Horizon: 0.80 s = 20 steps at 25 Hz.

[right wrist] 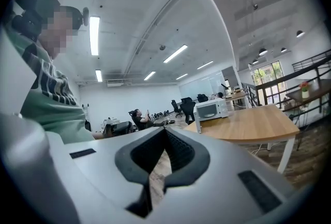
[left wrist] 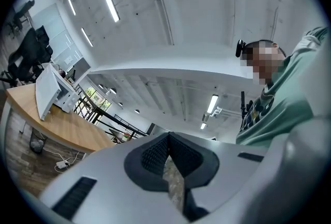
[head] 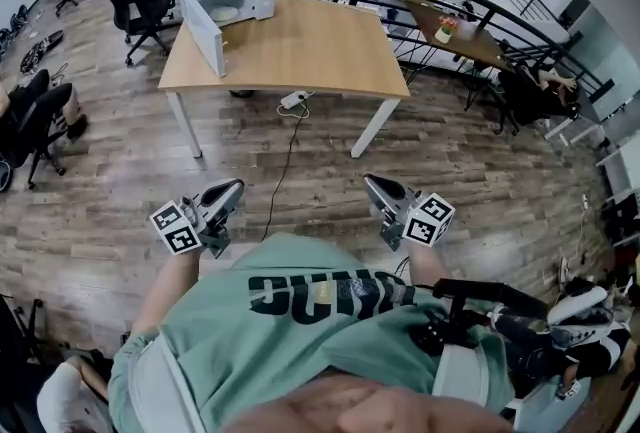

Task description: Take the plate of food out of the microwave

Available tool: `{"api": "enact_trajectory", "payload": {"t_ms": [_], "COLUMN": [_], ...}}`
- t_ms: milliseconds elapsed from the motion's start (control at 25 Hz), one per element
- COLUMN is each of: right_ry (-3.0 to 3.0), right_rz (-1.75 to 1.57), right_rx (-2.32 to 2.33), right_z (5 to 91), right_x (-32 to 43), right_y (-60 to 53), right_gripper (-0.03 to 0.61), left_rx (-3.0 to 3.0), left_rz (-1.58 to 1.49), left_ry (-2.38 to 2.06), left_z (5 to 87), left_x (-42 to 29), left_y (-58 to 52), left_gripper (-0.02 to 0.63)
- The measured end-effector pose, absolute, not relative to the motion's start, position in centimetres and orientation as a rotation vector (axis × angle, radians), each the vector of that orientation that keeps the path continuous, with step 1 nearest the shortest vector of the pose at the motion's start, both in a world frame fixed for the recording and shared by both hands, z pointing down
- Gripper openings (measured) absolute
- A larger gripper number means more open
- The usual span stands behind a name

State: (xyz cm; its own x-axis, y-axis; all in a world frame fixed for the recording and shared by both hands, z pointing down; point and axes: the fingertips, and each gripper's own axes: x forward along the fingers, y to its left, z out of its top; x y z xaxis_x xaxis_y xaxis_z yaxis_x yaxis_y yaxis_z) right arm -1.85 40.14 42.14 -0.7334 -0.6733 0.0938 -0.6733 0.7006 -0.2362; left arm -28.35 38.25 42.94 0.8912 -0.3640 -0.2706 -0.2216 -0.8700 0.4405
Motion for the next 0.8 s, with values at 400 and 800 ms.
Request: {"api": "enact_trajectory", "payload": {"t_ms": [400, 800], "right_ry": [-2.940, -3.012], "right_rz": [0.422, 0.394], "right_rx": [1.032, 0.910], "right_z": [43.5, 43.5], "right_x": [1.0, 15.0], "right_y": [34.9, 29.5], "right_gripper": [0.008, 0.008], "left_rx": [2.651, 2.655], "left_rz": [-0.452, -0.484], "left_ry": [-0.520, -0.662], "left_z": [44.1, 41.7], "left_x": [-25.1, -10.8], "left_y": [34.9, 31.6], "left_gripper": [0.003, 0.003]}}
